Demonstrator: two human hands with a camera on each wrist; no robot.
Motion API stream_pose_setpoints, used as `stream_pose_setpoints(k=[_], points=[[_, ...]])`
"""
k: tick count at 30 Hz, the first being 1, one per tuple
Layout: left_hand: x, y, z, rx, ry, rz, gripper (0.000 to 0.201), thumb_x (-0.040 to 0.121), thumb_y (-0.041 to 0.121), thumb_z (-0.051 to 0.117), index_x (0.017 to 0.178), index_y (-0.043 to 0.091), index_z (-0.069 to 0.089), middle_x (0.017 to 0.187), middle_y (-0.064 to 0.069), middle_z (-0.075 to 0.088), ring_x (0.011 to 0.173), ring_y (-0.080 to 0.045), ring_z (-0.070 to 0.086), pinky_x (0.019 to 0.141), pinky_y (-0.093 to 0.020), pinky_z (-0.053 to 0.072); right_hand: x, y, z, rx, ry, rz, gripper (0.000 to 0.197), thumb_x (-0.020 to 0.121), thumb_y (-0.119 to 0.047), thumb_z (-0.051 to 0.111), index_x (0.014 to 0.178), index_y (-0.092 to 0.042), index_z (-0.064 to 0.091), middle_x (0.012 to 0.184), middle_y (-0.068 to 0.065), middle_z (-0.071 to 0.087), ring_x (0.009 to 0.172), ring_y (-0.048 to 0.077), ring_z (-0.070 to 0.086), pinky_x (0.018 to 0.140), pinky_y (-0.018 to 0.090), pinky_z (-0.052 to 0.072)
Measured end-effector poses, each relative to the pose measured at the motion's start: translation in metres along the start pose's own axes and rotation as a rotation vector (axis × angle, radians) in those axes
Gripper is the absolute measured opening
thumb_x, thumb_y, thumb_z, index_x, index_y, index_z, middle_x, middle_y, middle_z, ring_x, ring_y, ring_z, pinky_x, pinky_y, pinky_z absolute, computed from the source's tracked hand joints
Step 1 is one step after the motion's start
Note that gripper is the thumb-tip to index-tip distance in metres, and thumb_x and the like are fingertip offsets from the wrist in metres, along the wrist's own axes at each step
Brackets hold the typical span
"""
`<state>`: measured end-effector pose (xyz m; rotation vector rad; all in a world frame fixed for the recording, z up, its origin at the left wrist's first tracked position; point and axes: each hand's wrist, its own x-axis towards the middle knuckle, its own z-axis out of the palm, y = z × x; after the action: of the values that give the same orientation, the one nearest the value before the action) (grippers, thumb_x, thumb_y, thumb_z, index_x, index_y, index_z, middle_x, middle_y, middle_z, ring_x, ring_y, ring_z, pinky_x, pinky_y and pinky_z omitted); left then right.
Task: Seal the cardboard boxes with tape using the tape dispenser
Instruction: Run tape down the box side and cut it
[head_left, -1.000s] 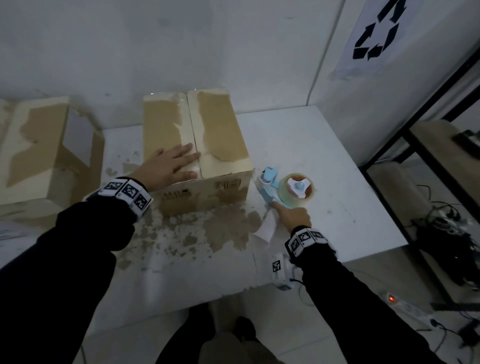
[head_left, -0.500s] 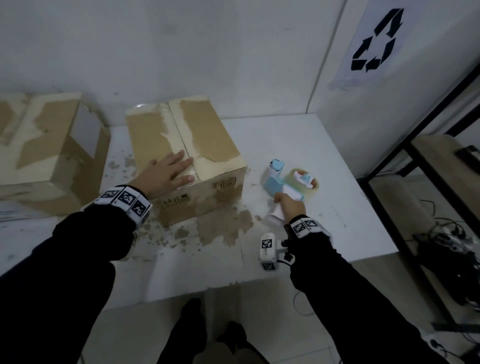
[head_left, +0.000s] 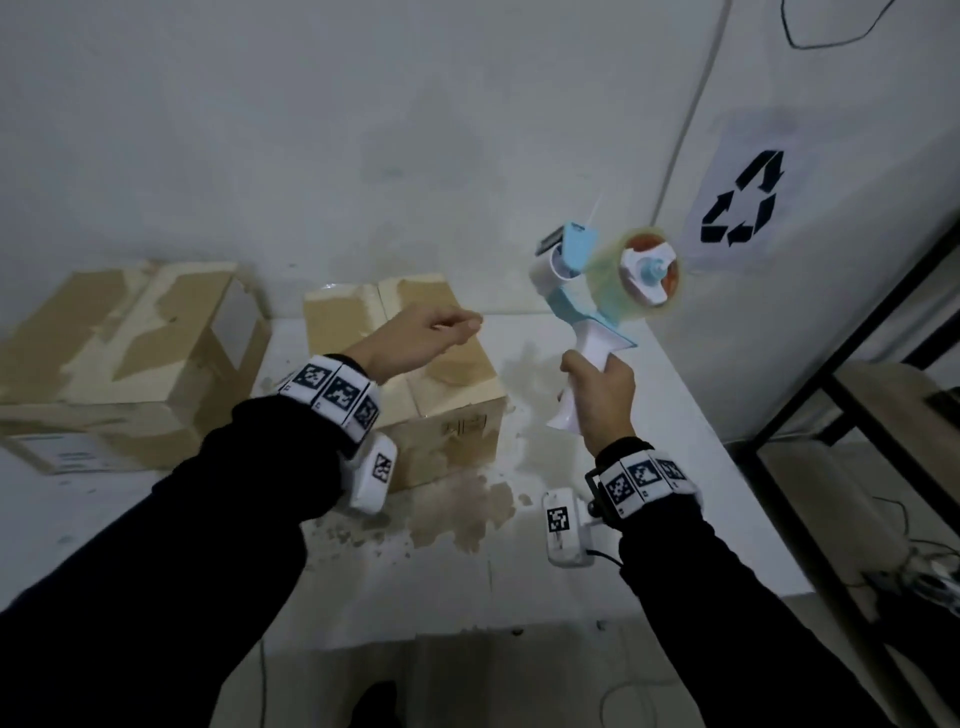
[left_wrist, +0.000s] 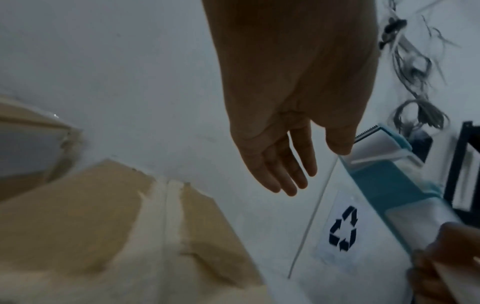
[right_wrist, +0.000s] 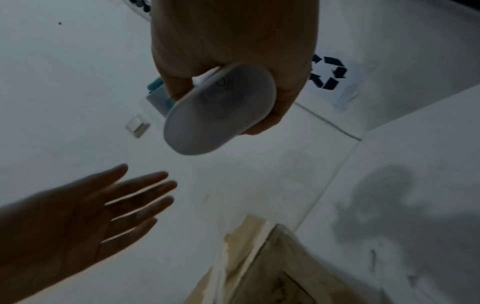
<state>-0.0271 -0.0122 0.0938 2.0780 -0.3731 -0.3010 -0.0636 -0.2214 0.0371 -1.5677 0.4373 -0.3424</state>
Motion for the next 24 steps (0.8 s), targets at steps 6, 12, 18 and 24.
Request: stream_pose_setpoints(k=[6,12,18,24], points=[[0.009,0.043,-0.002,-0.739,0.120,-0.153,0.047,0.096,0.042,0.041,0.123,0.004,0.051,0.115,-0.010,0.064,0.098,-0.020,0.065,0.085,-0.026,0.054,-0.007,-0.031,0.029,0.017,-0.073,-0.126,0.012,0.060,-0.018,0.063,0.061,-0.010,0.054,0.057,0.006,0.053,0.053,0.023,0.051,0.055,0.032,0.046],[0.007,0.050,-0.010,-1.063,0.123,-0.091,0.047,0.093,0.042,0.048,0.113,0.000,0.058,0.104,-0.010,0.068,0.086,-0.014,0.070,0.080,-0.020,0.055,-0.010,-0.040,0.049,0.024,-0.112,-0.193,0.015,0.057,-0.022,0.062,0.063,-0.010,0.054,0.059,0.004,0.055,0.059,0.025,0.052,0.058,0.035,0.047],[0.002,0.038,-0.026,-1.217,0.258,-0.048,0.028,0.088,0.007,0.059,0.113,-0.006,0.059,0.102,-0.011,0.069,0.083,-0.011,0.070,0.069,-0.014,0.056,-0.008,-0.044,0.060,-0.037,-0.133,-0.245,0.016,0.057,-0.024,0.064,0.060,-0.014,0.052,0.058,0.001,0.054,0.060,0.024,0.053,0.060,0.044,0.054],[0.003,0.022,-0.051,-1.042,0.293,-0.157,0.022,0.086,-0.006,0.057,0.107,-0.011,0.059,0.077,-0.007,0.072,0.070,-0.009,0.069,0.071,-0.015,0.056,0.000,-0.044,0.072,-0.081,-0.220,-0.291,0.013,0.056,-0.022,0.065,0.062,-0.017,0.055,0.059,-0.001,0.058,0.058,0.019,0.056,0.059,0.032,0.049]])
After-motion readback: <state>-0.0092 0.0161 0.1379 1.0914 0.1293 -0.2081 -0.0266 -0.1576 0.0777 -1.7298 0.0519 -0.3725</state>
